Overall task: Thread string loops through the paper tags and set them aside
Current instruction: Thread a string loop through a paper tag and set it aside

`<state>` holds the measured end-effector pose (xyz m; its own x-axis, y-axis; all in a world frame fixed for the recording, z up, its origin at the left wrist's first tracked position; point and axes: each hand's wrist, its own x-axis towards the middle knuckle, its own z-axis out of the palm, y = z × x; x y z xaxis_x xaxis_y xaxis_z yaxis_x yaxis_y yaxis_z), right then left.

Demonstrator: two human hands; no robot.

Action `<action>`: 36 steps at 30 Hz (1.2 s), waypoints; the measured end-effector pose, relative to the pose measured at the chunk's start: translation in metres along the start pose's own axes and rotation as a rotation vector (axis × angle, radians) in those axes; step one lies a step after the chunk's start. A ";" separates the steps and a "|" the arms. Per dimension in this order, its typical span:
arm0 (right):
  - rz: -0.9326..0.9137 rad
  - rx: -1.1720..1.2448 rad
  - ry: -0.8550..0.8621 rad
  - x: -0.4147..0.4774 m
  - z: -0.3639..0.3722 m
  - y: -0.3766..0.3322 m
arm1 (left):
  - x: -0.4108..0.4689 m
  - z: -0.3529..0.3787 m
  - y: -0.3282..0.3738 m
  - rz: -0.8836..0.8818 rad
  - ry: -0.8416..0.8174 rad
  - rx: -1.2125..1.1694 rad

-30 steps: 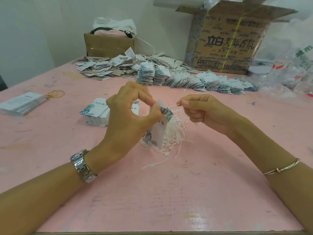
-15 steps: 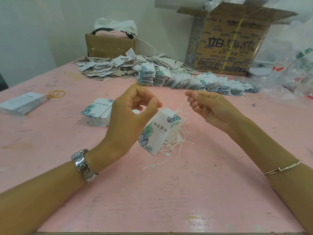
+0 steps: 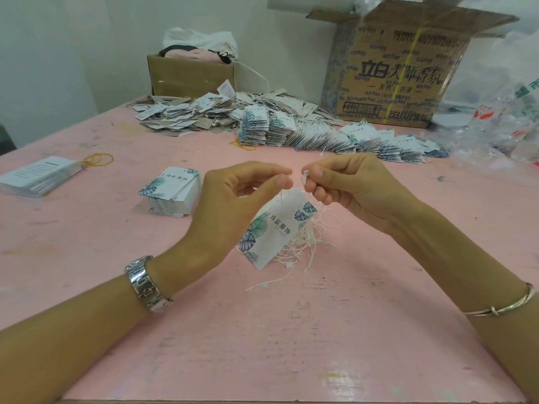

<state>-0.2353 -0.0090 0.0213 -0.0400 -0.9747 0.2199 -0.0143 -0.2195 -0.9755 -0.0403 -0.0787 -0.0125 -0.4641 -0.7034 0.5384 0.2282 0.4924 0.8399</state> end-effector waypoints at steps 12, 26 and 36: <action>-0.133 -0.152 0.004 -0.002 0.008 0.005 | 0.000 0.001 0.000 -0.094 -0.033 -0.005; -0.179 -0.216 0.040 -0.005 0.014 0.005 | 0.001 0.001 0.001 -0.114 0.004 0.071; -0.185 -0.236 0.050 -0.006 0.016 0.005 | 0.001 0.001 0.000 -0.113 -0.011 0.074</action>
<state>-0.2189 -0.0054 0.0152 -0.0644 -0.9143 0.3998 -0.2579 -0.3718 -0.8918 -0.0416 -0.0788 -0.0124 -0.4926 -0.7511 0.4396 0.1101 0.4473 0.8876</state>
